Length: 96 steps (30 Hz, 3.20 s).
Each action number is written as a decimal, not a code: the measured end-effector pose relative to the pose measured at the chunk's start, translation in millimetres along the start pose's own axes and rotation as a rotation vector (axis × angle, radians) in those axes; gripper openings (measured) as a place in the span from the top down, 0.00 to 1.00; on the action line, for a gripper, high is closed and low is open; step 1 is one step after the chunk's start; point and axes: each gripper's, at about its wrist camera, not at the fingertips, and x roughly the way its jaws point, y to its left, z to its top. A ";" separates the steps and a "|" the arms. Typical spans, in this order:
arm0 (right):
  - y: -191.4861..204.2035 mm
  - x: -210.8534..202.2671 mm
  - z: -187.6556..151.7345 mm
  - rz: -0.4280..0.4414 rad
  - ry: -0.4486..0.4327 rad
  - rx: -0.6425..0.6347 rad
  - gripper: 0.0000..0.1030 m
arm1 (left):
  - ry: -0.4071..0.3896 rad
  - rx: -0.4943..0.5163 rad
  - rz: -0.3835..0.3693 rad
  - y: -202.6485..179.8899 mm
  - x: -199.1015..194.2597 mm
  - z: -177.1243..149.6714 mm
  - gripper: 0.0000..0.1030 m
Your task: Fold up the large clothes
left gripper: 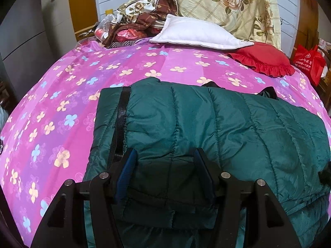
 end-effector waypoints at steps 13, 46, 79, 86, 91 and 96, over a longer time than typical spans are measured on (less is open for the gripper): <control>18.1 12.2 2.1 -0.033 -0.019 -0.001 0.24 | -0.015 -0.005 0.001 0.6 -1.1 -0.9 0.64; -7.3 -103.8 -101.8 -0.021 0.005 0.074 0.16 | 0.080 -0.020 -0.015 78.5 -133.7 -98.4 0.64; 8.6 -139.2 -204.3 0.002 0.130 0.047 0.16 | 0.159 0.009 0.008 118.0 -179.9 -192.3 0.64; 7.4 -147.1 -215.6 0.004 0.129 0.045 0.16 | 0.171 0.006 0.015 123.8 -183.8 -201.4 0.64; 8.1 -151.1 -222.6 0.004 0.135 0.040 0.16 | 0.185 -0.003 0.009 130.4 -186.1 -207.8 0.64; 5.0 -153.9 -229.8 0.004 0.146 0.041 0.16 | 0.205 -0.055 -0.010 144.9 -185.9 -213.9 0.64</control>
